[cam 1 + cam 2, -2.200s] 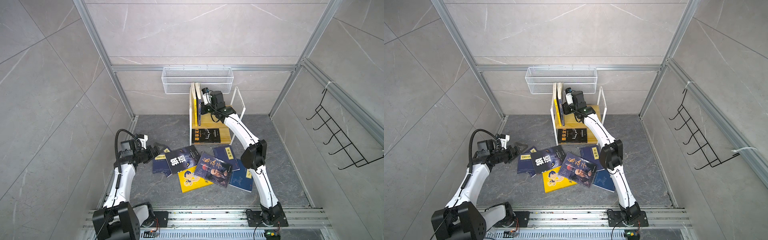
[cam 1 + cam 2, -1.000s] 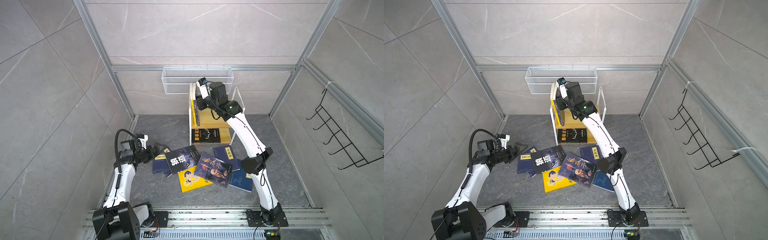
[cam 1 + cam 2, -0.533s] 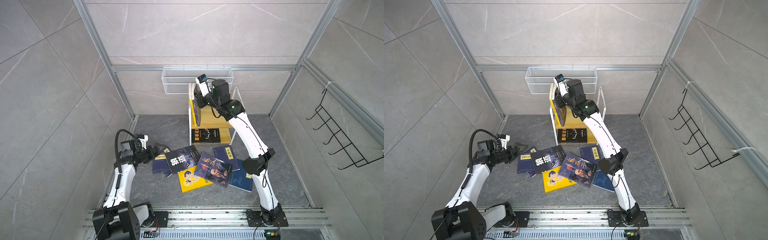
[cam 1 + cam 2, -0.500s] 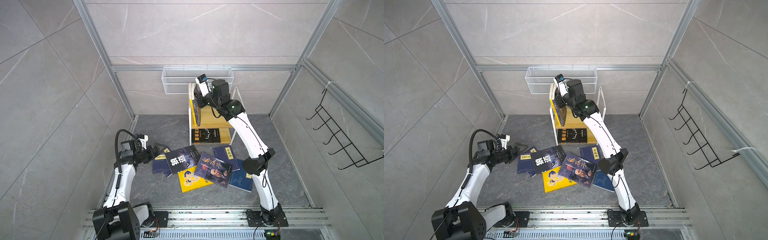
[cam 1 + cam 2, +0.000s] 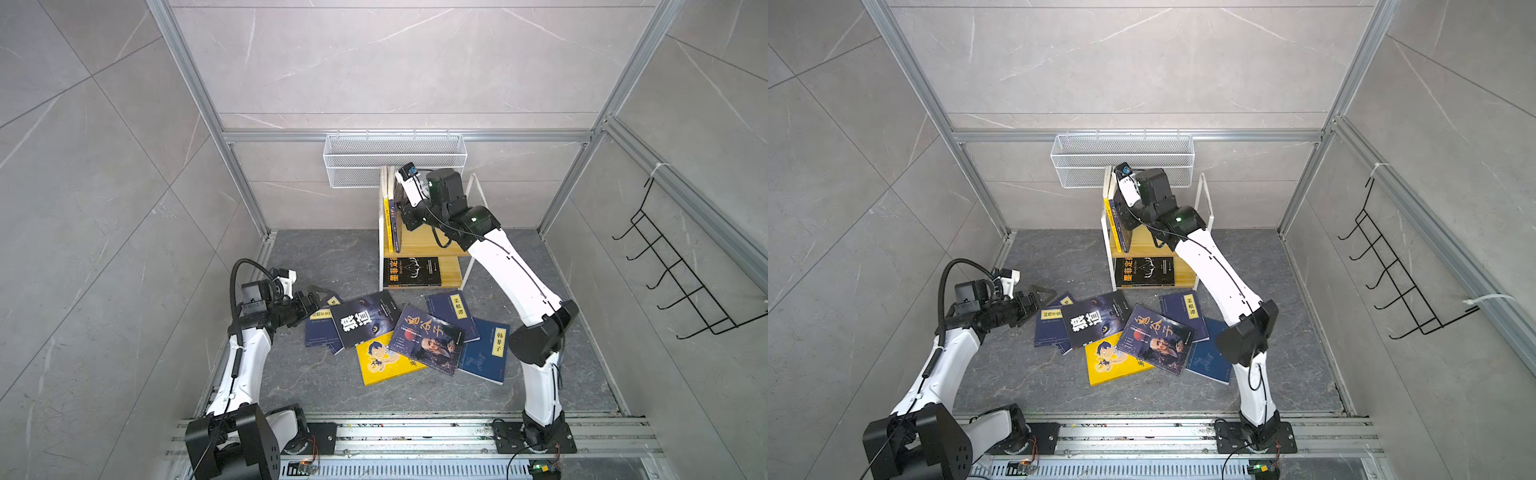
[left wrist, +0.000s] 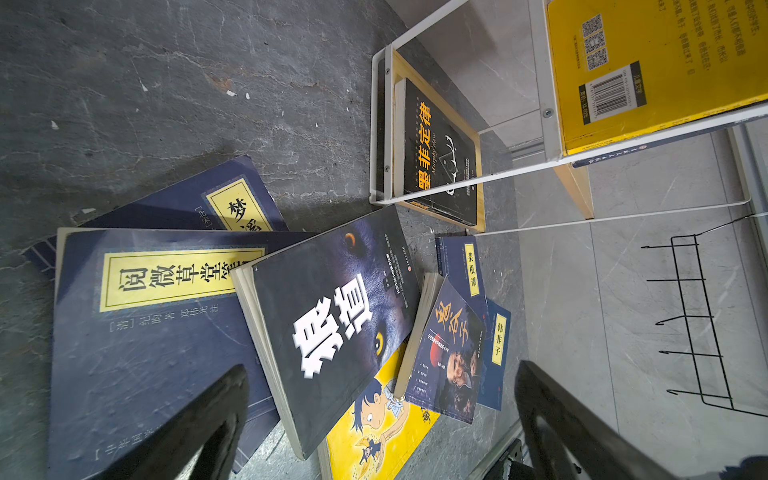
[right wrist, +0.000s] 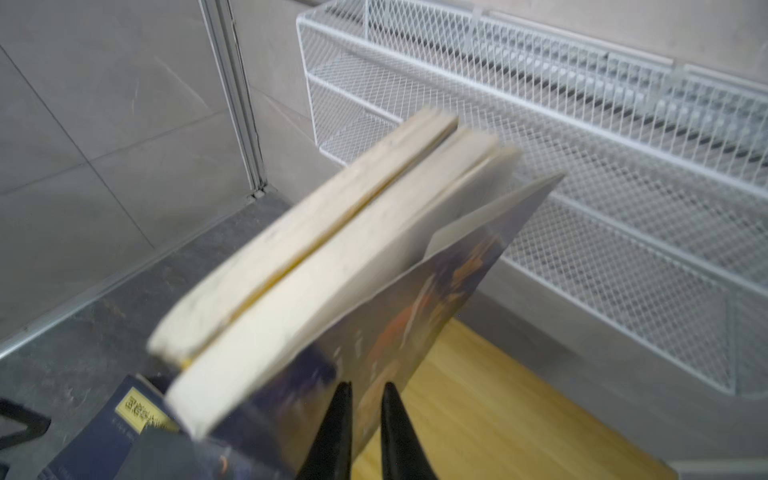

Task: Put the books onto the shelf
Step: 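Withdraw the right gripper from the shelf and lower it toward the pile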

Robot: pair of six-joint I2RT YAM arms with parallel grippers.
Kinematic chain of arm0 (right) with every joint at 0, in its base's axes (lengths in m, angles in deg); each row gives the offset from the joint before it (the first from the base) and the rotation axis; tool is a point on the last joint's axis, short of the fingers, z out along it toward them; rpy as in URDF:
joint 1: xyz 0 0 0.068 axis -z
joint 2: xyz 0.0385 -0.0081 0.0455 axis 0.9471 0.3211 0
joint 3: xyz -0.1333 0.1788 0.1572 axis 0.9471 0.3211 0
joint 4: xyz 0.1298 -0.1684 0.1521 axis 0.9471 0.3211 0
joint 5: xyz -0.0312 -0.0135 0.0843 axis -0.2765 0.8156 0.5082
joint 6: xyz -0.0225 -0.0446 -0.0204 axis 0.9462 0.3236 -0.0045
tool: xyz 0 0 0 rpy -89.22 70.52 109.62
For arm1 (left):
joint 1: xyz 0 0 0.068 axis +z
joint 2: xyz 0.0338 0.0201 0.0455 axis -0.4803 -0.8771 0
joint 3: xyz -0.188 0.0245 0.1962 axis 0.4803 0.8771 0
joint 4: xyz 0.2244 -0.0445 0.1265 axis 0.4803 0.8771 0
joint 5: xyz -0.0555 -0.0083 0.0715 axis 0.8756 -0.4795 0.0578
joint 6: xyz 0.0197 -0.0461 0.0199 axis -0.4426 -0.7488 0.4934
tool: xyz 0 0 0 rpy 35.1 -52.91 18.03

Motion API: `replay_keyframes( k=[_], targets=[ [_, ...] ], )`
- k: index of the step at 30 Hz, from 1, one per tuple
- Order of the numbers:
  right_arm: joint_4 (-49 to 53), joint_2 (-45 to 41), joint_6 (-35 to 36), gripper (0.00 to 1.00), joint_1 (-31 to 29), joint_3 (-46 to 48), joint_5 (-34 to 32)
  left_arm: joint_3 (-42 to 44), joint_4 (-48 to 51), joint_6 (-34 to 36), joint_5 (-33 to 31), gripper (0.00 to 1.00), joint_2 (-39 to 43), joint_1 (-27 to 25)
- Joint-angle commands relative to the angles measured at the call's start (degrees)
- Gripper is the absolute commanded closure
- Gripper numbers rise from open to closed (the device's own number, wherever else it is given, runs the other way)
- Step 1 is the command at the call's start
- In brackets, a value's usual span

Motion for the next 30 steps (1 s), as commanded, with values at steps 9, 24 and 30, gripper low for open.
replay_keyframes(
  k=[9,24,30],
  targets=[
    [-13.13,-18.50,0.27,0.82,0.53,24.04,-4.57,-0.18,-1.16,-0.20,-0.01,0.00,-0.22,0.34],
    [-10.21,-13.22,-6.85,0.81,2.40,17.54,-3.18,-0.35,-0.32,-0.46,-0.48,0.00,0.04,0.35],
    [-15.97,-24.44,-13.03,0.68,2.22,36.10,-0.58,1.60,-1.13,-2.18,-2.45,0.00,-1.11,0.08]
  ],
)
